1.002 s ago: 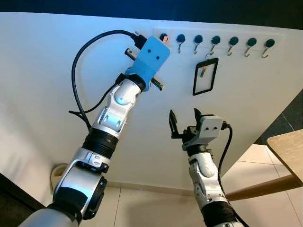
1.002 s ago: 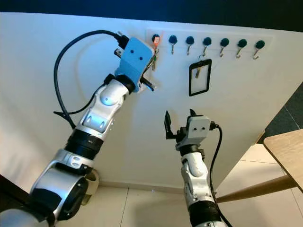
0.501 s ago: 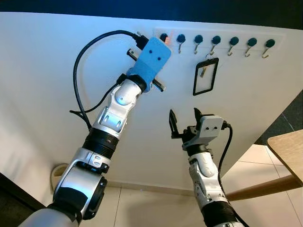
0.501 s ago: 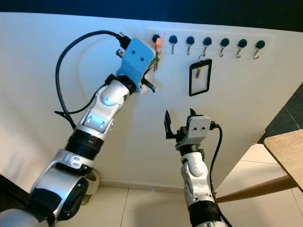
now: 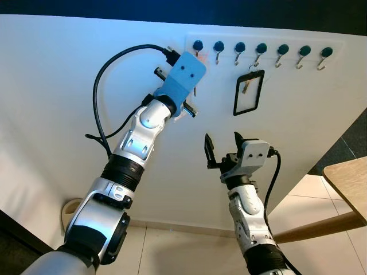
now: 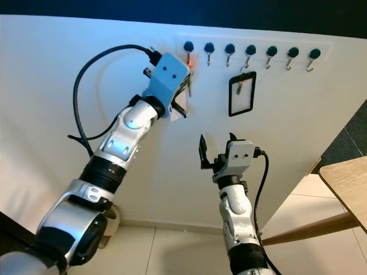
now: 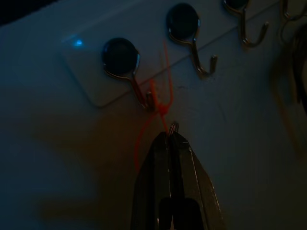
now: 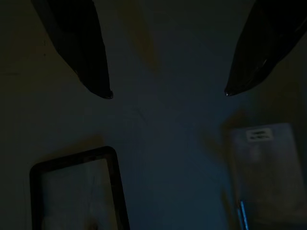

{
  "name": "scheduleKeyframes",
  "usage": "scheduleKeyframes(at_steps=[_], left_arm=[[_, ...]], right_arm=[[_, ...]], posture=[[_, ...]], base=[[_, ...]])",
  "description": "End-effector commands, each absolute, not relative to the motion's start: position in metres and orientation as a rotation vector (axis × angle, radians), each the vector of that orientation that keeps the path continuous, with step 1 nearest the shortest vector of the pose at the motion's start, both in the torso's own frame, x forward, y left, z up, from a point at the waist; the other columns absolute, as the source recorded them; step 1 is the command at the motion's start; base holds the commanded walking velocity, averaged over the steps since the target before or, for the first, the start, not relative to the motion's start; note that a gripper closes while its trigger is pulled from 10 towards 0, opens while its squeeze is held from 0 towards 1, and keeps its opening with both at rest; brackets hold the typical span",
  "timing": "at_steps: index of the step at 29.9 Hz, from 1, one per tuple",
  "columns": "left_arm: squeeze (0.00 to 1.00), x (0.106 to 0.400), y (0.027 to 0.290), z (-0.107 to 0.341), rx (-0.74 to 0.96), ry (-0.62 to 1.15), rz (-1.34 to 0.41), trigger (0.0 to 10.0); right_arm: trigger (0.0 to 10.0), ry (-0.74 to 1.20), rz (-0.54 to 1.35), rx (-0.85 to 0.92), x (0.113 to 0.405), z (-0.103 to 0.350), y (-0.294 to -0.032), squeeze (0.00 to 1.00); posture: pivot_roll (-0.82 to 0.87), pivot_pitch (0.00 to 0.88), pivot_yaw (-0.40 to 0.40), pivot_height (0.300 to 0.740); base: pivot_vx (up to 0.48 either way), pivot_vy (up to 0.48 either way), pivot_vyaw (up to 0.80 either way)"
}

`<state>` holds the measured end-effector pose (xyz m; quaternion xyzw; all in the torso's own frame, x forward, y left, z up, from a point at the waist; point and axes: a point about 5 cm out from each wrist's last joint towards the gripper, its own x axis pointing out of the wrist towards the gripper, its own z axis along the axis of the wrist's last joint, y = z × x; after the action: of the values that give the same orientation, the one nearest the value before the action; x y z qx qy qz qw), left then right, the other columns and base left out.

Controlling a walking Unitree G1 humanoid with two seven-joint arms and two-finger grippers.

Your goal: Hang keys on a hook

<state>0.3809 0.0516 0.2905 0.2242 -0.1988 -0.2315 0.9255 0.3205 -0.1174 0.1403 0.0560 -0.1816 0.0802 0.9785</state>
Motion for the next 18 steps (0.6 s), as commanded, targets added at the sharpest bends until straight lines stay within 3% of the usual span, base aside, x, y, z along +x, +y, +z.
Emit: scheduleKeyframes(at_steps=[1,18], left_arm=[[0.0,0.384,0.058,0.293,0.475,-0.403,-0.449,10.0],[0.0,0.37,0.059,0.323,0.416,-0.592,-0.416,10.0]], right_arm=[[10.0,-0.36,0.166,0.116,0.319,0.14,-0.117,0.0],[10.0,-0.374,0.164,0.119,0.319,0.144,-0.117,0.0]], posture=[[0.02,0.084,-0.011,0.74],[0.02,0.099,-0.015,0.74]], base=[[0.0,0.0,0.0],[0.0,0.0,0.0]])
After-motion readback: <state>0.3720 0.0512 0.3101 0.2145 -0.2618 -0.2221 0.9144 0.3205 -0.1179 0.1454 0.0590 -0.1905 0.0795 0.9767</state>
